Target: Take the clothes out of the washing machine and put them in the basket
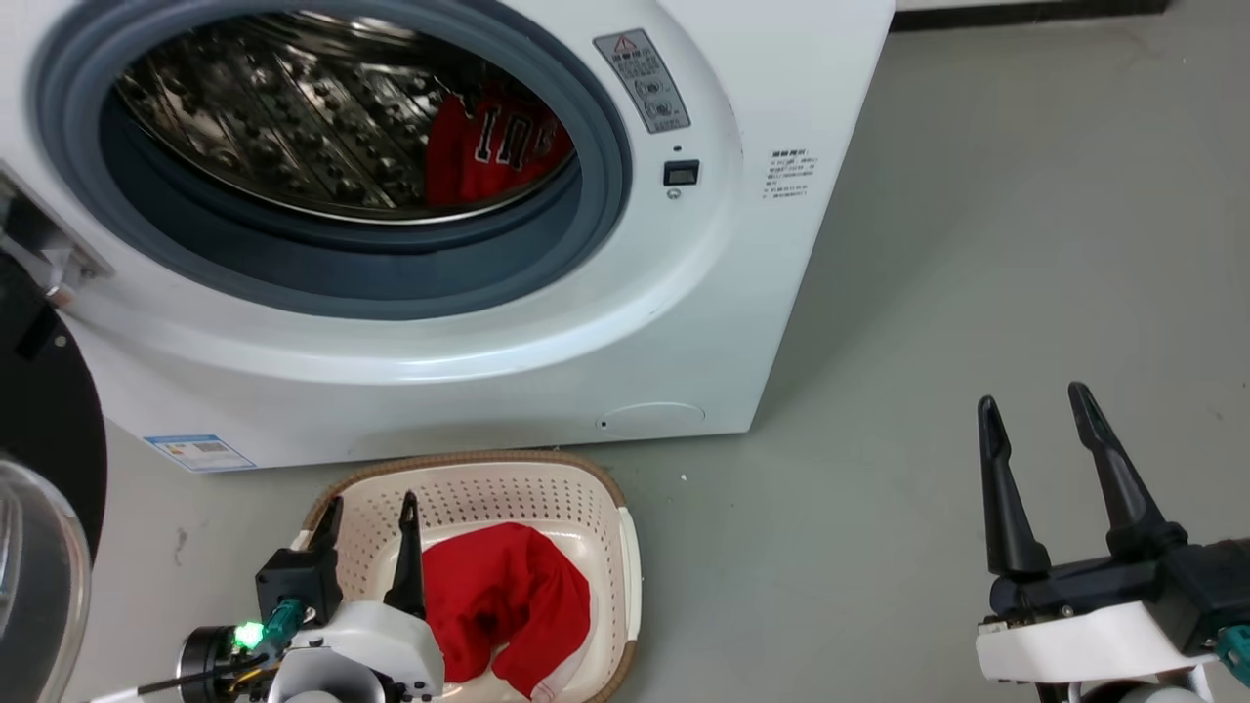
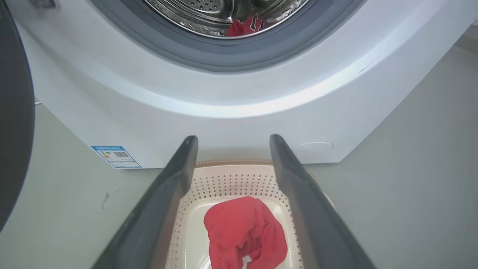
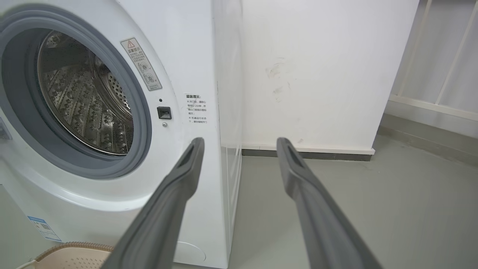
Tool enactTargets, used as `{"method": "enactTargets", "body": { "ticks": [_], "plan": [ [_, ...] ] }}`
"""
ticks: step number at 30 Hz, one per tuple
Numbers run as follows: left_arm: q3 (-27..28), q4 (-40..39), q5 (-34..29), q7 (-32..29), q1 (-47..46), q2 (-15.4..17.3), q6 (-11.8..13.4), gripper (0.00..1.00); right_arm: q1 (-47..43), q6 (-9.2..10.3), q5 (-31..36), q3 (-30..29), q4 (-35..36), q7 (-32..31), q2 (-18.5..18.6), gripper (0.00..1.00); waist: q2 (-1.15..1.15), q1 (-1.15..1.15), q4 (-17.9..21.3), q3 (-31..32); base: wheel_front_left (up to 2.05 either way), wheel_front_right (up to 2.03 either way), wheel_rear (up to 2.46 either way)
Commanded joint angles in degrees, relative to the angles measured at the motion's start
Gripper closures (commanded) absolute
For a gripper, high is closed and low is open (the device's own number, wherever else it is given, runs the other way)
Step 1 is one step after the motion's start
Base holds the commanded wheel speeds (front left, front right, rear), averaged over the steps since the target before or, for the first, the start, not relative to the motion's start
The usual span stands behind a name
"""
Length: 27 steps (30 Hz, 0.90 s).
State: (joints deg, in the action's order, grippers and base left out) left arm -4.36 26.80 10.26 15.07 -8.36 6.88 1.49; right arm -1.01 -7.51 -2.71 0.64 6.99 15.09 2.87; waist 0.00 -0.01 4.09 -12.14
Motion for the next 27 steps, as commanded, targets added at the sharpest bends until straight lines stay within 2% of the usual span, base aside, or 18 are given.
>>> {"method": "enactTargets", "body": {
  "ticks": [1,8,13,20,27],
  "plan": [
    [0.78,-1.94,-0.77,0.15,1.00,-0.37,0.15,0.00,-0.83,0.04,-0.14,0.02,-0.17,0.12,0.01,0.00,0.00,0.01,-0.45,1.16,0.00,0.00,0.00],
    [3.48,-10.87,-4.20,0.15,2.00,-1.86,0.39,0.00,-0.87,0.04,-0.45,0.38,0.12,0.12,0.01,0.00,0.00,0.01,-0.04,2.12,0.00,0.00,0.00],
    [5.07,-13.91,-5.58,0.15,-0.67,-2.30,0.17,0.00,-0.09,0.04,-0.72,0.76,0.38,0.12,0.01,0.00,0.00,0.01,1.19,1.22,0.00,0.00,0.00],
    [7.39,-10.79,-6.05,0.15,-8.69,-1.33,-0.89,0.00,2.45,0.04,-1.32,1.28,1.09,0.12,0.01,0.00,0.00,0.01,4.15,-2.73,0.00,0.00,0.00],
    [8.22,-3.14,-7.30,0.15,-20.85,3.25,-2.59,0.00,6.25,0.04,-2.72,2.24,2.11,0.12,-0.01,0.00,0.00,0.01,7.52,-8.57,0.00,0.00,0.00]
  ]
}}
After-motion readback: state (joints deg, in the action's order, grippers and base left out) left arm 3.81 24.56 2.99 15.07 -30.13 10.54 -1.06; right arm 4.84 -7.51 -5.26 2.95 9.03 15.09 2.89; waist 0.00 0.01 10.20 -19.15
